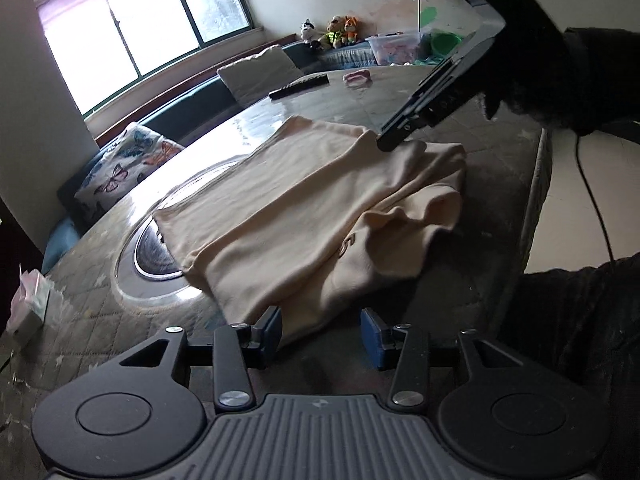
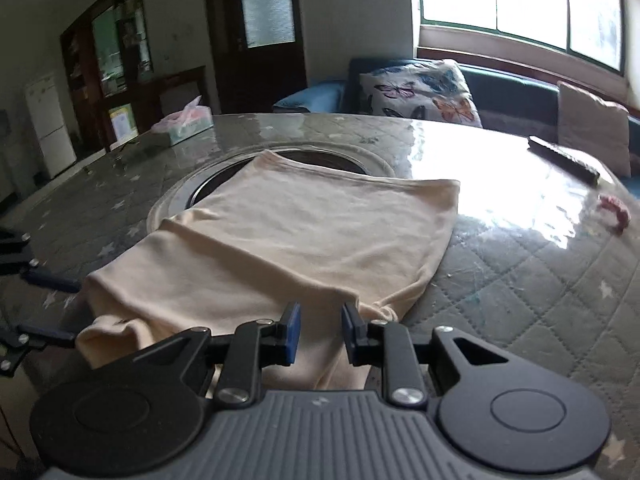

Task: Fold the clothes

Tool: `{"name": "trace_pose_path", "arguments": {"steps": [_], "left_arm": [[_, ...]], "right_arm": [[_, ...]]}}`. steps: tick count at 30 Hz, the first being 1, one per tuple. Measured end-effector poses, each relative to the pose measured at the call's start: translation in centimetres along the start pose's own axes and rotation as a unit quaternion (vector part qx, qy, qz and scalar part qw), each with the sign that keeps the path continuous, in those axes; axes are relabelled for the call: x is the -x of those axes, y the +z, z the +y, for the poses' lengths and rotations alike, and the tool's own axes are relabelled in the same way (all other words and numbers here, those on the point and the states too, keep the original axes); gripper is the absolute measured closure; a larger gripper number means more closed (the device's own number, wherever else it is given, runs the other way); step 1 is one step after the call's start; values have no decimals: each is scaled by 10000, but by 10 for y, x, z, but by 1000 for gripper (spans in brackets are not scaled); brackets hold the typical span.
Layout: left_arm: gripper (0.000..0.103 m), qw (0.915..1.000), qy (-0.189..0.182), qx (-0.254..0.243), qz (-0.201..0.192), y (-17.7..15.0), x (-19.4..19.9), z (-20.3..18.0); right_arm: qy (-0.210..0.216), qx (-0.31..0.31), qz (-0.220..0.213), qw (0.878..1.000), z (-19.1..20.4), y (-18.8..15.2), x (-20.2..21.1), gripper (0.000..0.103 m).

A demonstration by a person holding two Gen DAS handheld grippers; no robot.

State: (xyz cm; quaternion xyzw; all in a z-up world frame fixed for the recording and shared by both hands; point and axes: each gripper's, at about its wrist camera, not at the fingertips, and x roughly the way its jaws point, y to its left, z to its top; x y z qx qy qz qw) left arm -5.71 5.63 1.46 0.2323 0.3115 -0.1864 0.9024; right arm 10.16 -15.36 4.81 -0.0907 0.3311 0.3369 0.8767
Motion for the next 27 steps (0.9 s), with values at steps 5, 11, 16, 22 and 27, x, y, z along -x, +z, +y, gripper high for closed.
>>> {"name": "trace_pose_path", "arguments": {"steps": [5,11,16,22,27], "left_arm": [[56,9996,29,-130,-240,7,-10,-11],[86,9990,-144,-5,-425,12,-12,-10],[93,9965,-174,617,-538,24,-12,13],[94,9914,-206,1167,-564,44,-28,39],[94,9877,-237,1480,-452,51,-40,54]], "right_arm": [[70,348,55,9994,13,-6,9,57],[79,629,118,9979,21,-13,18,55],[204,929,26,9955,26,-15,35,48],[364,1589,-81,9866,43,-23,42,31],[564,1791,-66,9822,54,-27,32,31]]}}
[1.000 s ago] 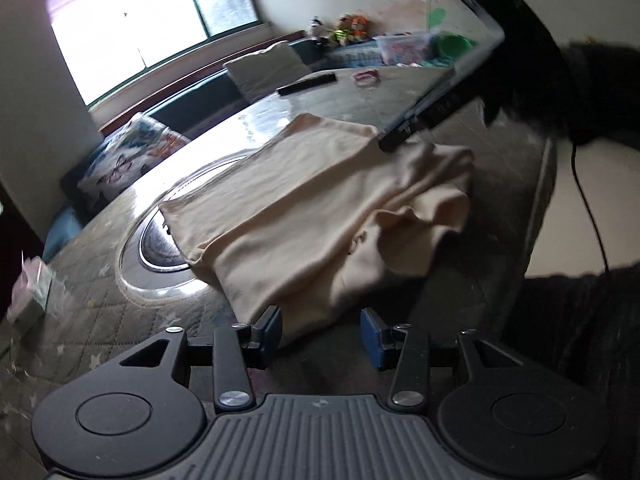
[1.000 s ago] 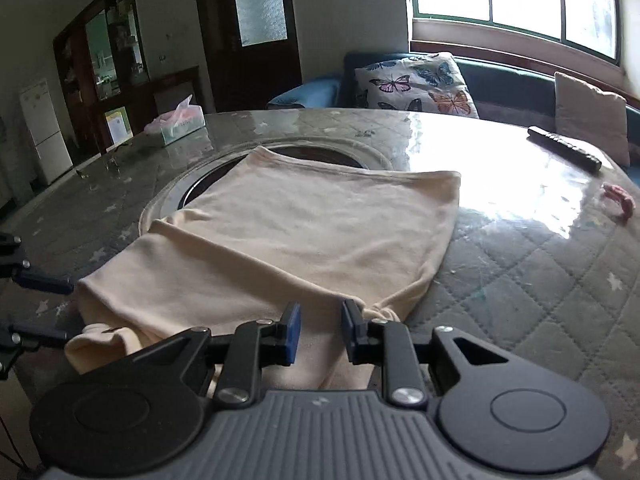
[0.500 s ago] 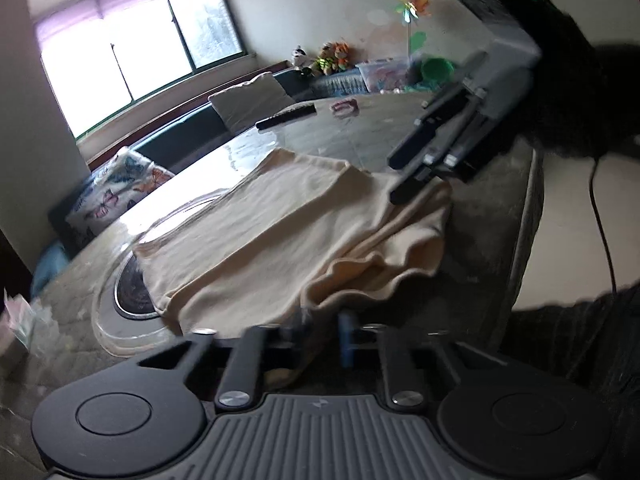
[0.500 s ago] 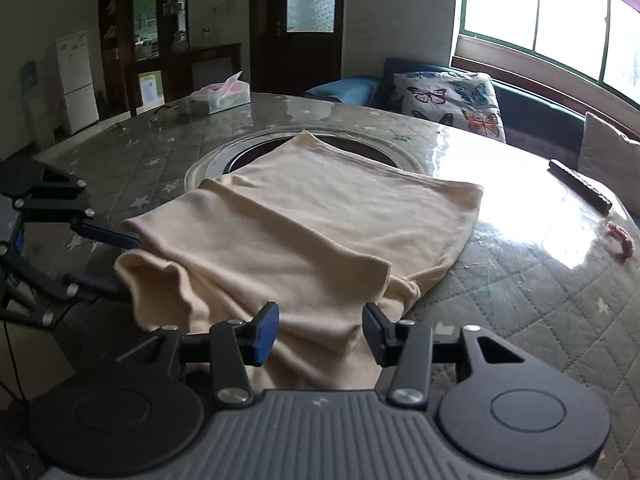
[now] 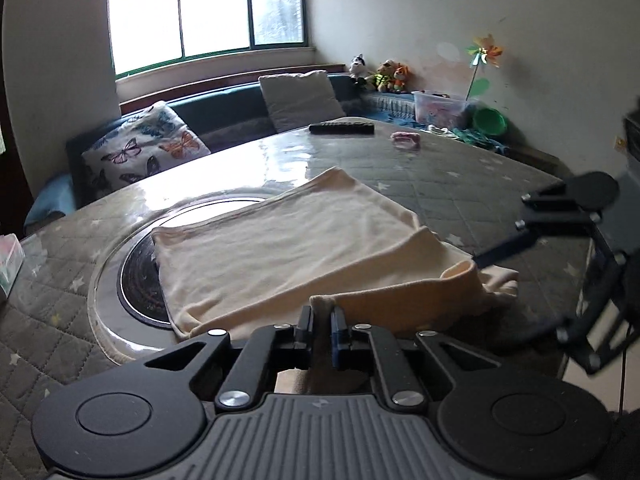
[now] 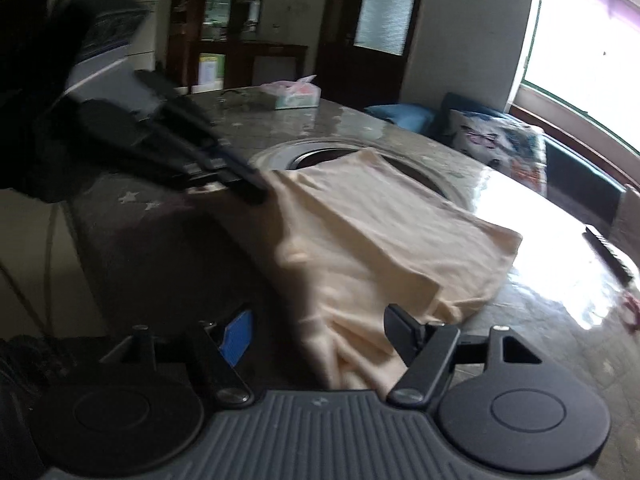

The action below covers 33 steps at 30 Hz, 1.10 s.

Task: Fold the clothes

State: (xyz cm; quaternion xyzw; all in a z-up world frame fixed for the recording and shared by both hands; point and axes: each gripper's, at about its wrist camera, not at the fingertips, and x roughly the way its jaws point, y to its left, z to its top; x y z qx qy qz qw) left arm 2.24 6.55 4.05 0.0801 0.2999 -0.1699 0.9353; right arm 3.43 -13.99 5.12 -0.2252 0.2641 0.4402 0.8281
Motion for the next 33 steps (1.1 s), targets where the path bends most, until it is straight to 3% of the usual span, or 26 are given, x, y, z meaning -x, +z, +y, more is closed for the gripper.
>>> {"name": "trace_pose_path", "arguments": {"steps": [5,7,9,12,13,16,19,23,24,25,28,33], "left_arm": [[94,10000,-30,-49,19,-1,-2,-1],[90,10000,-67,-44,38,-4,-1,-1],[89,9999,-70,-82,72,-8,3,-2],[78,9997,-66,-218,116,-18,11,-6],[68,9995,-25,-299,134,-21,14,-8],[54,9982,81,-579,163,-32,22,-14],[52,9957,217,-890,162,-41,24,-20],[53,9910,651,-1161,130,-49,18,-22],[57,9904,695,-1190,115,-50,17,-22],[70,9896,731,-1235,85,-51,16,-22],[88,9882,712,-1359,-16,-54,21,-25],[92,9889,510,-1376,-248,-51,52,-34]], "right_arm": [[-77,79,42,9999,3,3,-7,37],[-89,-77,119,9999,-2,3,-14,50],[-116,-250,196,9994,-7,2,-19,70],[-72,-521,190,9984,-15,3,-21,85],[-44,-601,144,9981,-17,4,-20,88],[-51,-763,-22,9971,-21,8,-13,91],[-55,-959,-192,9952,-26,12,-6,93],[-92,-1009,-344,9943,-27,18,0,94],[-100,-1020,-372,9940,-26,19,2,94],[-106,-1029,-404,9938,-26,20,4,94],[-150,-1055,-508,9930,-23,21,10,95],[-224,-1079,-657,9917,-19,22,28,95]]}}
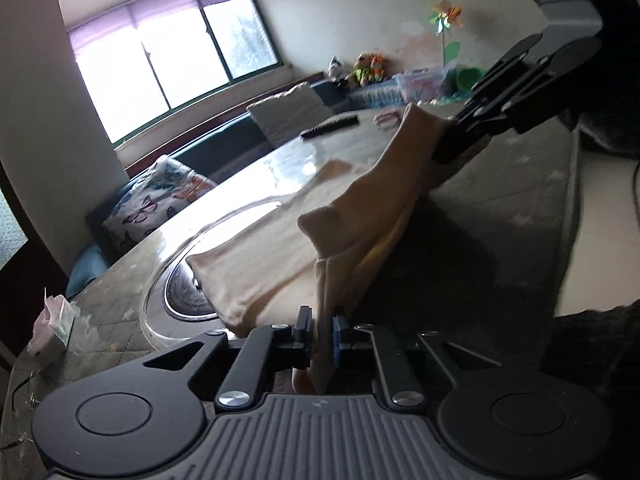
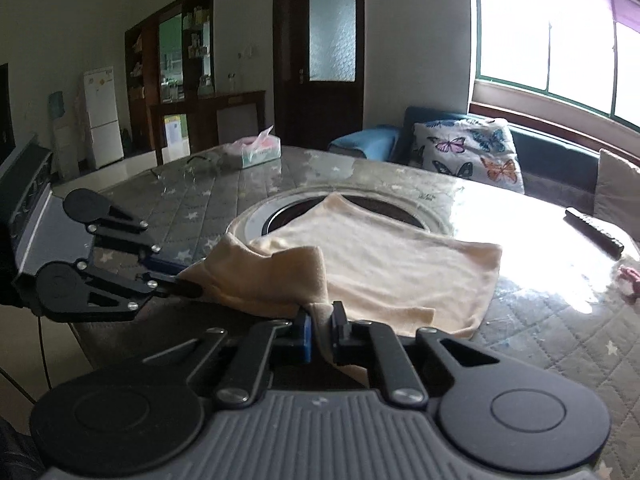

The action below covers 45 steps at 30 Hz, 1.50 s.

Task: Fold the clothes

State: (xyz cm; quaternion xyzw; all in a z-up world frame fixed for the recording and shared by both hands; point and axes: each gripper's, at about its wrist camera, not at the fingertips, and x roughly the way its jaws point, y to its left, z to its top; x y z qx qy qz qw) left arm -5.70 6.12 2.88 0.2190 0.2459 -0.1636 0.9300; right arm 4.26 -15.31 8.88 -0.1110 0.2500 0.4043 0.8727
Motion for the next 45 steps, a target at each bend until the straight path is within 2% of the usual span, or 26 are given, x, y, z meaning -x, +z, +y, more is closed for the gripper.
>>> {"name": "trace_pose_path", "arguments": {"steps": [6,9,12,20,26,32,38,40,44,45], "left_arm": [[92,9990,-357,212,-165,16,55,-6],[92,9987,-347,328,-185,25,58,-3],[93,9986,-216,434,-222,36,44,7],[96,9959,42,891,-121,62,-21,52],[97,9917,75,1235,359,61,-86,80],[96,9835,24,1617,816,48,-135,95],[88,9784,100,1827,961,42,-152,100],[75,9774,194,1877,951,43,-152,101],[63,9756,354,1947,955,44,-150,107],[54,9747,416,1977,952,46,-148,108]], "right_arm": [[218,30,-99,9997,13,3,52,95],[275,-44,-72,9996,16,4,68,95],[189,-51,-83,9998,12,9,65,95],[-25,-248,-20,9997,-30,39,10,95],[-194,-561,268,9979,-68,53,-55,95],[-343,-782,562,9948,-90,49,-105,95],[-511,-1117,844,9888,-104,31,-140,90],[-531,-1321,831,9863,-109,27,-141,85],[-662,-1582,643,9831,-119,28,-130,81],[-707,-1640,573,9823,-121,29,-125,81]]}}
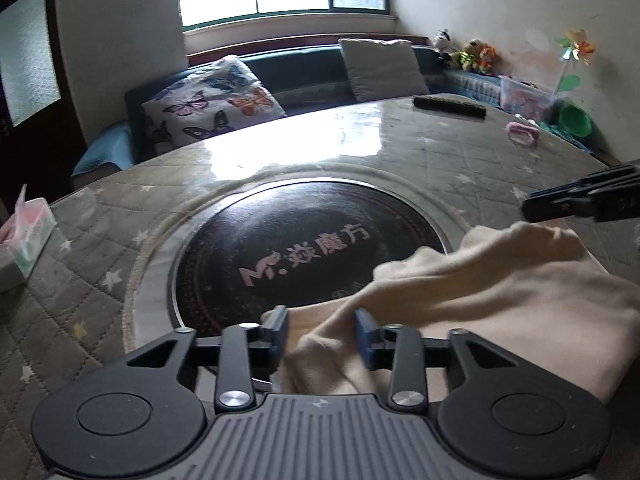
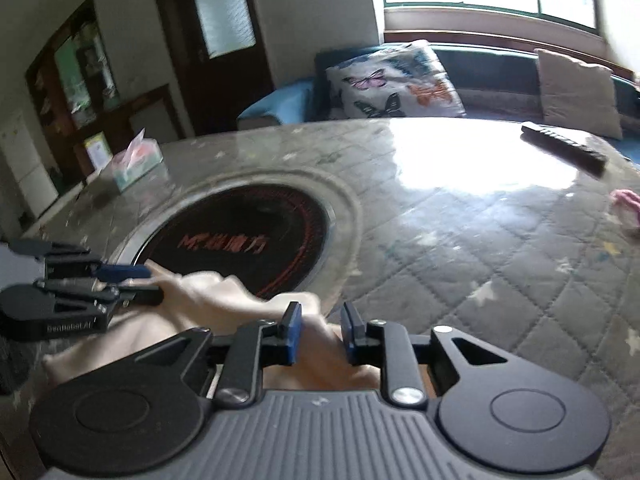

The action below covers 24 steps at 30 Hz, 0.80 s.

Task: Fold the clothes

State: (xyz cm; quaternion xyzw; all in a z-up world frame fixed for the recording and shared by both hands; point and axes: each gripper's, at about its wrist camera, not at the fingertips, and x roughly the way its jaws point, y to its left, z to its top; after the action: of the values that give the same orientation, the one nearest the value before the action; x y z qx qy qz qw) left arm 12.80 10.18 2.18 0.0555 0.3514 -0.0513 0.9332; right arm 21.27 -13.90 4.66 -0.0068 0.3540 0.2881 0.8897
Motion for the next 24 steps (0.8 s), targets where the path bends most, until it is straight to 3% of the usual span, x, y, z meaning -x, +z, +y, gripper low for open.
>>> {"name": "trace_pose_path", "arguments": {"steps": [3,6,7,11,20,24], "left_arm": [[42,9999,72,82,-133,4,8,-1],[18,9995,162,162,-212,9,12,-5],[15,9995,166,131,-234,10,12,-8],[12,9995,244,78,-188,15,5,-15],[10,9985,419,191,293,18,-33,-17],[8,9984,422,242,292,17,-37,-15]], "right_arm": [[26,-68,-170,9998,0,3,12,81],[192,47,-163,9997,9,3,15,81],[232,93,-123,9996,14,3,13,81],[343,230,79,9991,29,1,-2,81],[-8,405,292,9988,41,-4,-29,82],[-70,522,289,9982,44,-5,-31,81]]}}
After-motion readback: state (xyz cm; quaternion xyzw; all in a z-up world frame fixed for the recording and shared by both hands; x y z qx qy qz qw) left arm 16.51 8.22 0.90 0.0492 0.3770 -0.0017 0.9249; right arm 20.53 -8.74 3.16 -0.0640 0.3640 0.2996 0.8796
